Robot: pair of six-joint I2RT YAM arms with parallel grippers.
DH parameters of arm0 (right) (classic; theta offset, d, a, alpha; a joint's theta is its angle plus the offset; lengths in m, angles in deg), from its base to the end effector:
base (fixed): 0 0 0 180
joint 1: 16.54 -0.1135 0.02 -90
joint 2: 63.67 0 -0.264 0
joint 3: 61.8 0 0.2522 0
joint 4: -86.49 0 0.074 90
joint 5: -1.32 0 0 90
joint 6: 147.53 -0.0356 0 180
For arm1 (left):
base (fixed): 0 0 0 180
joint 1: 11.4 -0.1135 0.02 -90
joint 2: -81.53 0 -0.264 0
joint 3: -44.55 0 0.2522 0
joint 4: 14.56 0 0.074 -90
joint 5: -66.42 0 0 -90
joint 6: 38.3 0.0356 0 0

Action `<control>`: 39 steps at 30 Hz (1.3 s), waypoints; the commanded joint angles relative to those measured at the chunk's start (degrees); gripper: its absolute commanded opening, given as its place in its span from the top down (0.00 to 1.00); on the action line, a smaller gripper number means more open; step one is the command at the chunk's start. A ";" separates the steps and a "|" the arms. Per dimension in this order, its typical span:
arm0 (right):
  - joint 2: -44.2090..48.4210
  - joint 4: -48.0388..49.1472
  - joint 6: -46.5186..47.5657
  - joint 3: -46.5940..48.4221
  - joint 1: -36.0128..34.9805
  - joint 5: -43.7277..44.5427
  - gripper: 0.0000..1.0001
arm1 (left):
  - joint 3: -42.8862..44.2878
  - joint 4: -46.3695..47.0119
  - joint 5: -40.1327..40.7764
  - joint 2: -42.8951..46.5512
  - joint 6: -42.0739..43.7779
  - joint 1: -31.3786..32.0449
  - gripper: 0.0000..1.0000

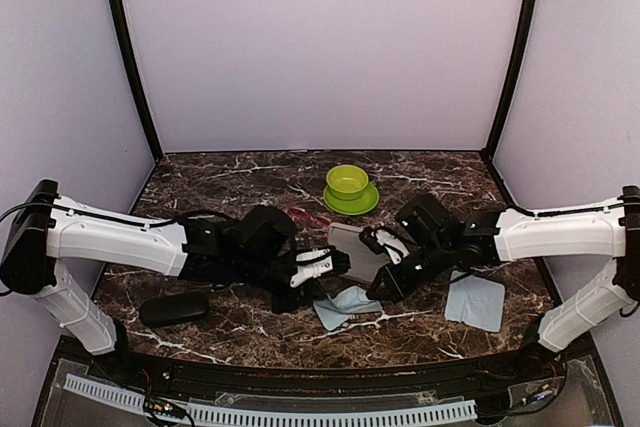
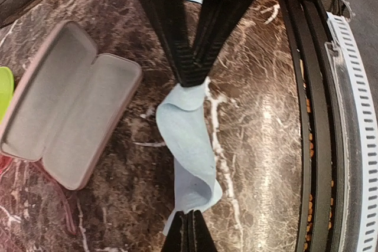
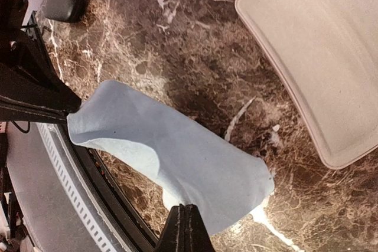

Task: Organize the sunglasses
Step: Pick up the glasses cleaning cloth from the corner of the board, then place the glasses cleaning cloth at the corner of the board.

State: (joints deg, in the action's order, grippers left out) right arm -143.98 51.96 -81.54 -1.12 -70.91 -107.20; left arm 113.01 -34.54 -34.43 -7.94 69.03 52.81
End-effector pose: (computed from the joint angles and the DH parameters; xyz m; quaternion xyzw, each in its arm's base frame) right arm 0.1517 0.2311 0.2017 -0.2937 0.8934 0.3106 0.1386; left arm 0.1398 -0.3048 0.2156 0.6212 0.6604 -0.2432 0.3446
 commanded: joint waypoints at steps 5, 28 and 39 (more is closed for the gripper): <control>3.88 0.10 1.80 2.73 0.67 -3.16 1.00 | 6.04 -6.74 2.11 2.52 -3.97 -0.95 1.00; 14.95 7.82 -14.70 -7.97 -11.89 0.66 1.00 | 7.78 -20.14 6.79 8.50 -21.59 8.85 1.00; 7.49 10.30 -15.22 -8.27 -8.18 4.20 1.00 | 6.23 -16.39 8.05 1.12 -21.04 3.66 1.00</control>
State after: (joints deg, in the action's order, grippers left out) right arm -134.30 58.71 -96.25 -9.41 -80.81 -104.64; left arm 119.46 -52.57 -27.04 -4.77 48.24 58.75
